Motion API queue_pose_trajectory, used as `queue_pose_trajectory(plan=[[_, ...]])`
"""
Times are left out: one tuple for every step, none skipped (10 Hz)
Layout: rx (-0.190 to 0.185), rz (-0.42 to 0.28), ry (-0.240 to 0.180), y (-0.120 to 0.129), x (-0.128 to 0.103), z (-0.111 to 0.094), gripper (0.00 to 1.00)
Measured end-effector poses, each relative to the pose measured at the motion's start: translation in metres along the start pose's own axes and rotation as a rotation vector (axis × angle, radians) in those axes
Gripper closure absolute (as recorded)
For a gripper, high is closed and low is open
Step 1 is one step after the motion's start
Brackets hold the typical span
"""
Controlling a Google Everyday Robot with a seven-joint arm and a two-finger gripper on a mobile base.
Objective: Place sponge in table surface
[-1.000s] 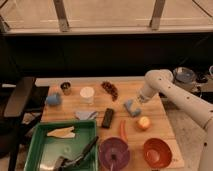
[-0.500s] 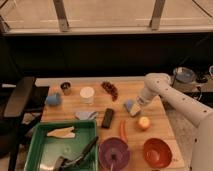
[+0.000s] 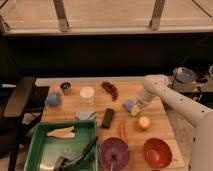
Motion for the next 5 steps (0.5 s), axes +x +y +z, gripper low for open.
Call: queue_pose_trajectory(plan=[[0.002, 0.001, -0.006, 0.000, 0.001, -0.002, 0.88], [0.004, 0.003, -0.025, -0.001, 0.000, -0.008, 0.97], [0.005, 0.001, -0.051, -0.002, -0.003, -0.019, 1.00], [0.007, -0.002, -0.088, -0.002, -0.006, -0.036, 1.00], [0.010, -0.004, -0.125, -0.003, -0.010, -0.056, 1.00]])
